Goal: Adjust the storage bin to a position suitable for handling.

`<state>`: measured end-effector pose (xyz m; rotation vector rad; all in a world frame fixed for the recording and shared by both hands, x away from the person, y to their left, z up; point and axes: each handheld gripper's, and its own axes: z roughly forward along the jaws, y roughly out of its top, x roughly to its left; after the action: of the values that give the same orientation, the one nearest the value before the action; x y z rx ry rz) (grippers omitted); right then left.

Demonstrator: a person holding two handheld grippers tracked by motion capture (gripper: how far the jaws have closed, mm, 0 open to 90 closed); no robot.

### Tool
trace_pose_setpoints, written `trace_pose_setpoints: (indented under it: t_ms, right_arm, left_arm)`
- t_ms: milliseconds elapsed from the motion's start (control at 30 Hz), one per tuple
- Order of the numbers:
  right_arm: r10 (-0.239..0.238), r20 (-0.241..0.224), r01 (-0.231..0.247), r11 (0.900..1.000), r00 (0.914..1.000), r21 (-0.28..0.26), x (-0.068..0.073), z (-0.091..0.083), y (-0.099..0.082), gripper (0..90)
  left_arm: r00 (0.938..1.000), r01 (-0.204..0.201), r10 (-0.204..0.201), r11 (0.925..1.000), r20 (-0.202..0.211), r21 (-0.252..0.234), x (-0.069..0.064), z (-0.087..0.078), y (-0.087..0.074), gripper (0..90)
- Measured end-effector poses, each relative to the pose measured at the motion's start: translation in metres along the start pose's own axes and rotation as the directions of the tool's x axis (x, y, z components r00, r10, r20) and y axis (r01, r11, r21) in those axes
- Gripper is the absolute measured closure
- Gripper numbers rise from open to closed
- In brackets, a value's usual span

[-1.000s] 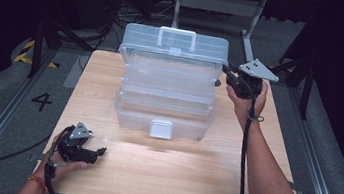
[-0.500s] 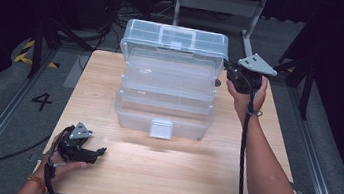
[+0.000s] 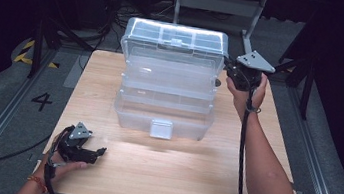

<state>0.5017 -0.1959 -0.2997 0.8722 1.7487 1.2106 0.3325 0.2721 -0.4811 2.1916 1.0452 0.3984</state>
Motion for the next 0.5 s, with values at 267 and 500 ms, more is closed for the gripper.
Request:
trace_pose_setpoints:
  t_ms: [267, 500]
  right_arm:
    - [-0.007, 0.004, 0.007, 1.0000, 1.0000, 0.001, 0.000, 0.000, 0.000, 82.8]
    - [-0.014, 0.004, 0.014, 0.9999, 0.9999, 0.002, 0.001, 0.000, 0.000, 82.8]
  left_arm:
    - [1.0000, -0.007, 0.007, 0.9999, -0.006, 0.008, 0.001, 0.000, 0.002, 16.7]
    - [0.9999, -0.009, 0.009, 0.9991, -0.012, -0.041, 0.002, -0.009, 0.018, 22.5]
